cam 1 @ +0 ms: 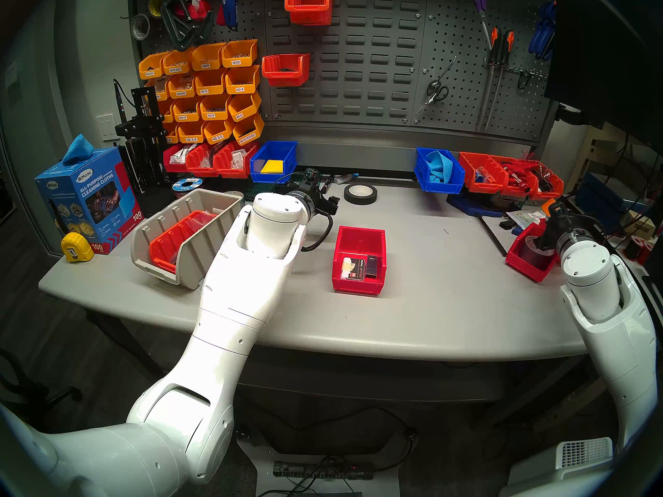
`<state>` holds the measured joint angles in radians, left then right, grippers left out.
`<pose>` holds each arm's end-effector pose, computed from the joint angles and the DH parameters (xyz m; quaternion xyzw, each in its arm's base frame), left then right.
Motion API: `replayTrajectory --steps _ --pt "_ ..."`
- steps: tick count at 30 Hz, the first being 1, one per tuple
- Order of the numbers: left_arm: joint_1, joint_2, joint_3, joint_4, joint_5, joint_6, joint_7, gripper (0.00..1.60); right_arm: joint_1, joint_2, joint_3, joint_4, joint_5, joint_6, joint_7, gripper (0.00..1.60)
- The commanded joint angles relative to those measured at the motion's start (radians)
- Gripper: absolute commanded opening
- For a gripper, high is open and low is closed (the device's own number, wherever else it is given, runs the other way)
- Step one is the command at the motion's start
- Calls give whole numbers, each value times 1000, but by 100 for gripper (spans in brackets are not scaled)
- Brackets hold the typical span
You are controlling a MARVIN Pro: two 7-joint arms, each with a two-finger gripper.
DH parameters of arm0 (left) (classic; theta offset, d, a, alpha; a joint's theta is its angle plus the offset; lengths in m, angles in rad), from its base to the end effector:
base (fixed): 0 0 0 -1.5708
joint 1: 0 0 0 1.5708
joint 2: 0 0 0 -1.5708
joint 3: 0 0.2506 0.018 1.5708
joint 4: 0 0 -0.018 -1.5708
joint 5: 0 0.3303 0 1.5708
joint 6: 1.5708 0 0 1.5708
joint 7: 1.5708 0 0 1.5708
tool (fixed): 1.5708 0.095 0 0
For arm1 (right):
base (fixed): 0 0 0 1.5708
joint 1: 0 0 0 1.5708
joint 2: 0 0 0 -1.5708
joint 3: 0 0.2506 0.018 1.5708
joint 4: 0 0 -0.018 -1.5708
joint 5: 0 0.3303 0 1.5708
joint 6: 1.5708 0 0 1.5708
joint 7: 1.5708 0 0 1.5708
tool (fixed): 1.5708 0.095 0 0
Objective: Hang all the unorganized tool boxes onto the wall
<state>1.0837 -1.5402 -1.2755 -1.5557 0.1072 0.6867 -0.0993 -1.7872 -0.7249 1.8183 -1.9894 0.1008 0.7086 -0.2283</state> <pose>0.5131 -0.1148 -0.1118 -0.7659 0.1888 -0.6147 0.0008 0.3866 -0.1980 -0.1047 0.7302 0.1229 0.5276 0.4165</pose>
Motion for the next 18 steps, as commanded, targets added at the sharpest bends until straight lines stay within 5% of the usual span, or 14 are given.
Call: replayTrajectory --steps 1,18 --pt "-13 -4 -1 -11 -1 -2 -2 160 47 29 22 -19 -9 -18 -7 0" --pt "-12 -9 -6 -11 8 -2 -8 160 192 23 -72 9 20 -62 10 0"
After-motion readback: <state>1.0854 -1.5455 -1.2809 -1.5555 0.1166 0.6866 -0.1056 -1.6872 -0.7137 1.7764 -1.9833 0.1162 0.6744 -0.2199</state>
